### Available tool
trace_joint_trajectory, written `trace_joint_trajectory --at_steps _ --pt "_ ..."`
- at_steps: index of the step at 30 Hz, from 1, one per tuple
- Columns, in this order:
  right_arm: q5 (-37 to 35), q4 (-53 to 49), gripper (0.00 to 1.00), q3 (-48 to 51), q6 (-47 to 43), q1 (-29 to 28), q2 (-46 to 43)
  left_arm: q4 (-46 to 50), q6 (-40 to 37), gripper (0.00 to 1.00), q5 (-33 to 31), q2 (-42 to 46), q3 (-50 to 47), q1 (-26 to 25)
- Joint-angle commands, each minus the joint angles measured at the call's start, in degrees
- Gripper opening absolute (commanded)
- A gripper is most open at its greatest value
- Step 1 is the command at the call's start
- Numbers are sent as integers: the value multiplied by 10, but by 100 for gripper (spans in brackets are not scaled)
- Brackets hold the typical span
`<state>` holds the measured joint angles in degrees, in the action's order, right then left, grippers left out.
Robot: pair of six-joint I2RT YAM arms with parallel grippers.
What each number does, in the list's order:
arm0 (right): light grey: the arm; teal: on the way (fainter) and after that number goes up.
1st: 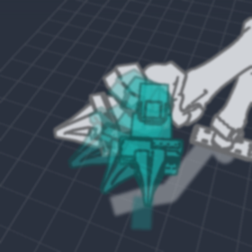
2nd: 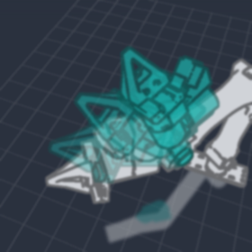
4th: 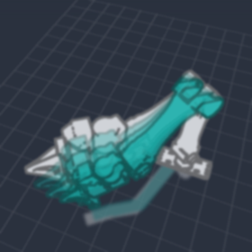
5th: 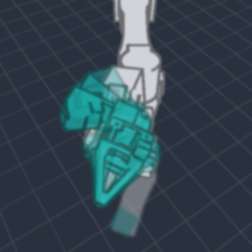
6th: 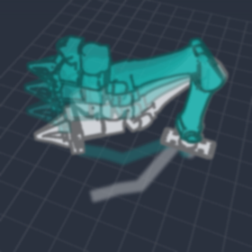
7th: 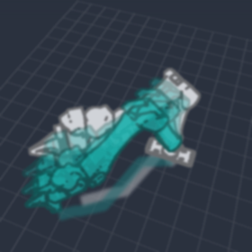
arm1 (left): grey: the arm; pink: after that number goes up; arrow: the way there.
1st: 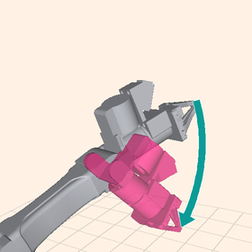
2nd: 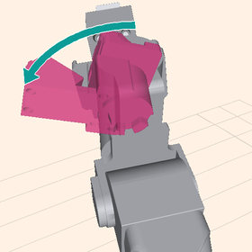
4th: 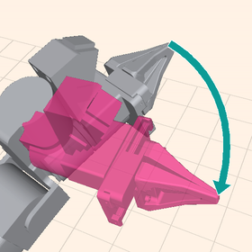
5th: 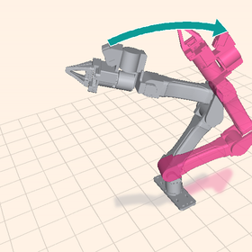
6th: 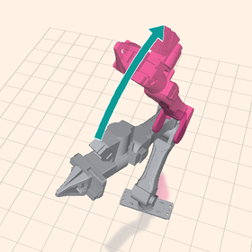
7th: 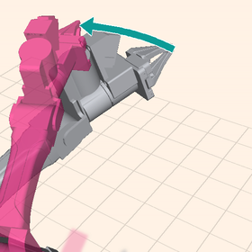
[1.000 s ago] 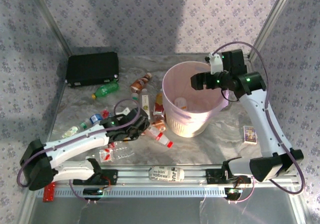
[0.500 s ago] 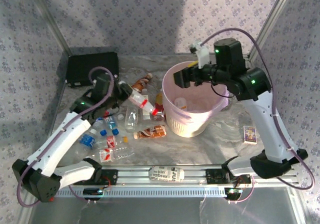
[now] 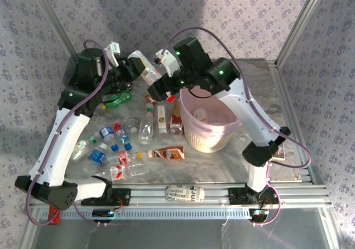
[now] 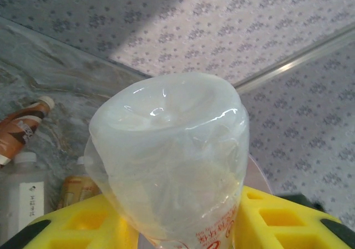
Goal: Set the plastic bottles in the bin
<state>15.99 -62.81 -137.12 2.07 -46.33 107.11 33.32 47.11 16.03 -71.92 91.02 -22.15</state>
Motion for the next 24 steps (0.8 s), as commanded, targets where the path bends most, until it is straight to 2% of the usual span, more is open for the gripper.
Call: trace_joint_trajectory --at_steps 1,5,9,14,18,24 --pt "25 -6 87 -32 7 10 21 -10 -17 43 43 -4 9 -6" --pt "42 13 76 -32 31 32 30 -14 -20 44 40 -3 3 -9" --pt "44 30 61 -17 35 36 17 -21 -24 50 39 -7 -5 -10" --pt "44 33 49 -16 34 43 8 -37 -23 71 31 -3 -21 -10" --pt "20 29 48 -14 27 57 -12 -19 -46 85 5 9 -25 -6" --pt "-13 8 48 55 20 107 -97 51 -101 86 22 24 -56 -8"
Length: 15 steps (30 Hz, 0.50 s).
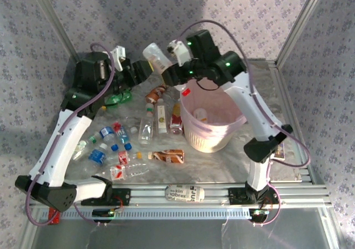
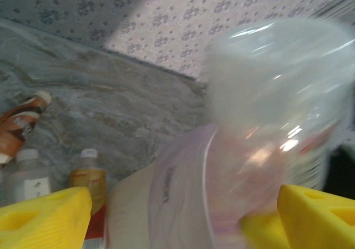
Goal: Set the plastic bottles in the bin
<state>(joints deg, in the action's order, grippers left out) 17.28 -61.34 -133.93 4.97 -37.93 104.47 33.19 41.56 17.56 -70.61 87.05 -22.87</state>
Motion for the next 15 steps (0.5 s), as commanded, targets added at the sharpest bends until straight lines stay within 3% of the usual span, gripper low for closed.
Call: trace_joint_trajectory --at_steps 1,5,9,11,15 --pt "-30 -9 48 42 -9 33 -88 79 -55 86 10 6 -23 -2" --pt "-44 -26 48 146 -8 89 -168 139 -103 85 -4 -10 -52 -43" --pt "-63 -50 49 236 -10 135 -218 118 -132 85 21 -16 -119 -90" --pt "-83 -58 49 272 -11 140 -230 106 -144 83 43 -20 -155 -103" --pt "-131 -57 49 332 2 117 -246 103 -194 80 26 -17 -209 -151"
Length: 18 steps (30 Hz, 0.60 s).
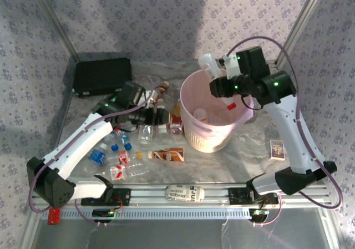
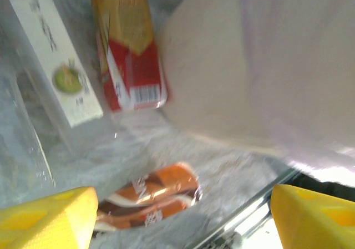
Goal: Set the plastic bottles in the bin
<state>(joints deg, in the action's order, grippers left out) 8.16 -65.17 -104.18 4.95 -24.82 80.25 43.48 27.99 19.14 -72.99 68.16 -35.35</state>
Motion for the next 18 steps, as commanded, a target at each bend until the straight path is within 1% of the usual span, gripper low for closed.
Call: trace_joint_trajectory --at_steps 1,3,7,10,12,16,18 --pt "-39 -13 49 50 6 -15 -8 -6 -73 80 8 12 -35 -40" --pt "-36 -9 49 83 16 -15 -12 -19 -96 79 -2 15 -64 -69" --pt "-57 6 50 132 35 -12 -20 -30 -125 77 1 22 -103 -105" --pt "-45 32 53 162 49 -9 -28 -35 -135 75 24 25 -126 -114" --pt "-43 36 54 168 53 -9 -27 -38 -141 75 28 20 -137 -115" --pt "-45 31 62 167 56 -7 -22 -40 -159 78 15 -2 -145 -120" --pt "-46 28 70 166 56 -6 -27 -42 -171 84 13 -14 -145 -127"
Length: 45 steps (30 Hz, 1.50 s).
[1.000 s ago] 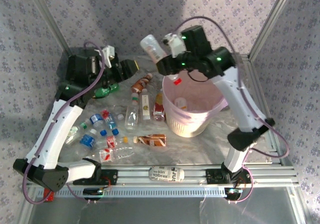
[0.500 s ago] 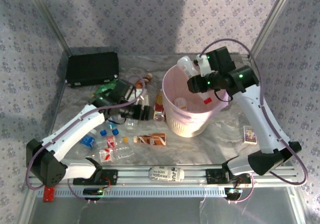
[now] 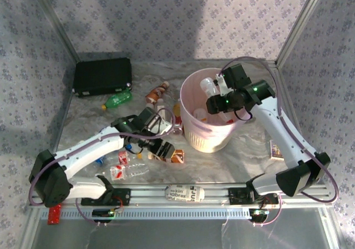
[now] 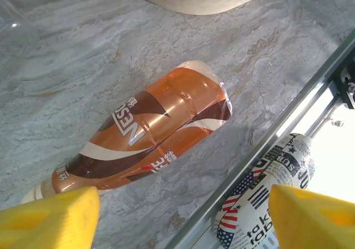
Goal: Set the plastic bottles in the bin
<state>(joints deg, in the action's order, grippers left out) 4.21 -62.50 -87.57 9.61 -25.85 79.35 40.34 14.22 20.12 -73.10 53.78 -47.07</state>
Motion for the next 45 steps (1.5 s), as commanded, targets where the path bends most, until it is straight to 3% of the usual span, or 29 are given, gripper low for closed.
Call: trace_joint_trajectory --at_steps 1,5,12,23,45 --pt "-6 -1 73 -2 9 5 -19 -10 -40 88 0 -17 -3 -14" --pt "-6 -3 82 -12 6 10 -30 -4 -65 100 -16 -36 -3 -18" --pt "5 5 83 -22 4 22 -48 -40 -114 100 -55 -54 -18 -42" --pt "12 22 83 -16 4 51 -92 -101 -138 100 -34 -114 -32 -43" --pt "2 15 83 -23 1 64 -127 -64 -174 68 -79 -165 15 -44"
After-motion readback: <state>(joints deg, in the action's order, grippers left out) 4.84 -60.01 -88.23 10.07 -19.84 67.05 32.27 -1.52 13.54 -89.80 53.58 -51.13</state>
